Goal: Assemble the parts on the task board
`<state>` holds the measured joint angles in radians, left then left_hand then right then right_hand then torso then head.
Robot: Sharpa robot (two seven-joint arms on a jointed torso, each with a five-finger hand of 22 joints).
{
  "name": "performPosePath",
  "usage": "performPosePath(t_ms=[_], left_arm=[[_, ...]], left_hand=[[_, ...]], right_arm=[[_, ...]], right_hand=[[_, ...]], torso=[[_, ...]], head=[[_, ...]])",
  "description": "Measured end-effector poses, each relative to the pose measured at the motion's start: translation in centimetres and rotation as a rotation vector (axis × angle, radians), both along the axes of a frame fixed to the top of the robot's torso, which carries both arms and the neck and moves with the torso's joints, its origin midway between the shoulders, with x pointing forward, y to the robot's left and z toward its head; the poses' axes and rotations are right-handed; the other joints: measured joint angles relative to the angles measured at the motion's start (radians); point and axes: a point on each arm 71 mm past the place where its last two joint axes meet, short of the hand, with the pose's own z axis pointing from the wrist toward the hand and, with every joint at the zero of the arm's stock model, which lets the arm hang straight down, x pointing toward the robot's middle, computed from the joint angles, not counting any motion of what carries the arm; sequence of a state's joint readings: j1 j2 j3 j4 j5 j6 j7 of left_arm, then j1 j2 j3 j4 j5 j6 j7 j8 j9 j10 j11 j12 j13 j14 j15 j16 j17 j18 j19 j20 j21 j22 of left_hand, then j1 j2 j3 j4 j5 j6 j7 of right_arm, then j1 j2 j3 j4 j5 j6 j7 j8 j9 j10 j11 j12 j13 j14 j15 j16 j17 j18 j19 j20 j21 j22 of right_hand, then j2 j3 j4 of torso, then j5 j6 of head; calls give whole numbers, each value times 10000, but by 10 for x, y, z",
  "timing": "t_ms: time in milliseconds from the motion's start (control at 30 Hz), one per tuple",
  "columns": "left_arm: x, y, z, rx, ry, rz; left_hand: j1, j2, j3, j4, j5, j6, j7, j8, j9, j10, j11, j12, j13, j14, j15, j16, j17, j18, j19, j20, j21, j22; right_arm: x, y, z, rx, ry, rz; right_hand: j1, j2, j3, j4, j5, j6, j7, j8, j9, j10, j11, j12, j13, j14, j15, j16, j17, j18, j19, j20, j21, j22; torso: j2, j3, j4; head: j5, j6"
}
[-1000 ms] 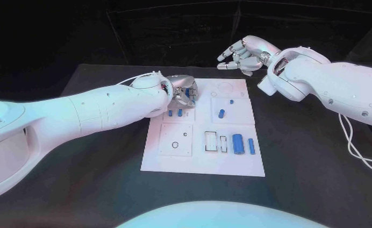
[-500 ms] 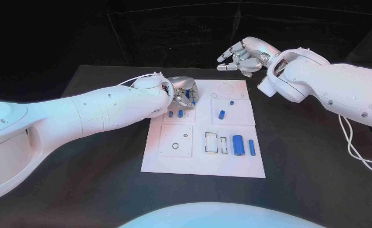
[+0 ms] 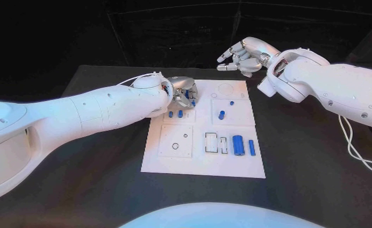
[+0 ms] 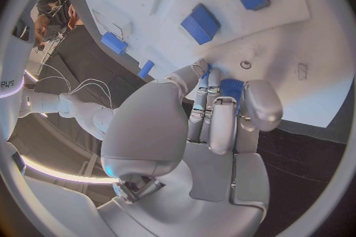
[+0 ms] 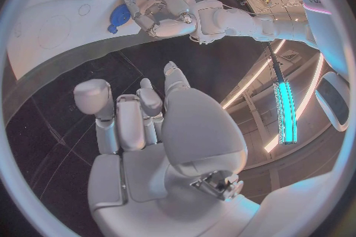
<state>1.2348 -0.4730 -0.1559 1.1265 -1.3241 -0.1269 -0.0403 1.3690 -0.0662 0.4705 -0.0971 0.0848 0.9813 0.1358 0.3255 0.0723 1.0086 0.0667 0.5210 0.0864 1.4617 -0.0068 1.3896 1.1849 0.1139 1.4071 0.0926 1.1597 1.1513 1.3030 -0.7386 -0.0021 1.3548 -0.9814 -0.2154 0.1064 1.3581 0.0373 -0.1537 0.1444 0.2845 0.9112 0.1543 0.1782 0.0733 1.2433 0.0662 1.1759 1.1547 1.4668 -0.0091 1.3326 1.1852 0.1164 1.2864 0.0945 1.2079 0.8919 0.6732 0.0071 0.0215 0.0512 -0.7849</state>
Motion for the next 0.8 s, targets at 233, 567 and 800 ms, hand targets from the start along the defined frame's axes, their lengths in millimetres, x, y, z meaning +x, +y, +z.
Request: performPosePath(t_ms=[233, 567, 800], left_arm=[[-5, 10, 1, -264, -48, 117], [-4, 18, 19, -1128, -416, 417], [-6, 32, 24, -1379, -458, 616]], left_hand=[[-55, -56, 104, -47, 0, 71, 1, -68, -1, 12, 11, -109, -21, 0, 0, 0, -29, 2, 0, 0, 0, 5], [-106, -107, 186, -75, 0, 142, -1, -117, -1, 84, 10, -176, -50, -1, 0, 39, -14, 4, -1, 0, 62, 78], [-193, -101, 186, -77, 0, 165, 22, -158, -2, 155, 11, -215, -54, 30, -31, 39, -14, 6, -1, 1, 62, 78]], right_arm=[[0, 0, 0, 4, -5, 8], [0, 0, 0, 6, -12, 9], [0, -1, 0, 3, -13, -2]], right_hand=[[0, 0, 0, 0, 0, 0, 0, 0, 0, 0, 0, 0, 0, 0, 0, 0, 8, 0, 0, 0, 0, 0], [0, 0, 0, 0, 0, 0, 0, -1, 0, 0, 0, 0, 0, 0, 0, 1, 7, 0, 0, 0, 0, 0], [0, 0, 0, 0, 0, 0, 0, -1, 0, 0, 0, 0, 0, 0, 0, 1, 7, 0, 0, 0, 0, 1]], torso=[[-1, -3, 4], [-3, -3, 6], [-3, -3, 6]], head=[[-35, 29], [-24, 49], [-14, 31]])
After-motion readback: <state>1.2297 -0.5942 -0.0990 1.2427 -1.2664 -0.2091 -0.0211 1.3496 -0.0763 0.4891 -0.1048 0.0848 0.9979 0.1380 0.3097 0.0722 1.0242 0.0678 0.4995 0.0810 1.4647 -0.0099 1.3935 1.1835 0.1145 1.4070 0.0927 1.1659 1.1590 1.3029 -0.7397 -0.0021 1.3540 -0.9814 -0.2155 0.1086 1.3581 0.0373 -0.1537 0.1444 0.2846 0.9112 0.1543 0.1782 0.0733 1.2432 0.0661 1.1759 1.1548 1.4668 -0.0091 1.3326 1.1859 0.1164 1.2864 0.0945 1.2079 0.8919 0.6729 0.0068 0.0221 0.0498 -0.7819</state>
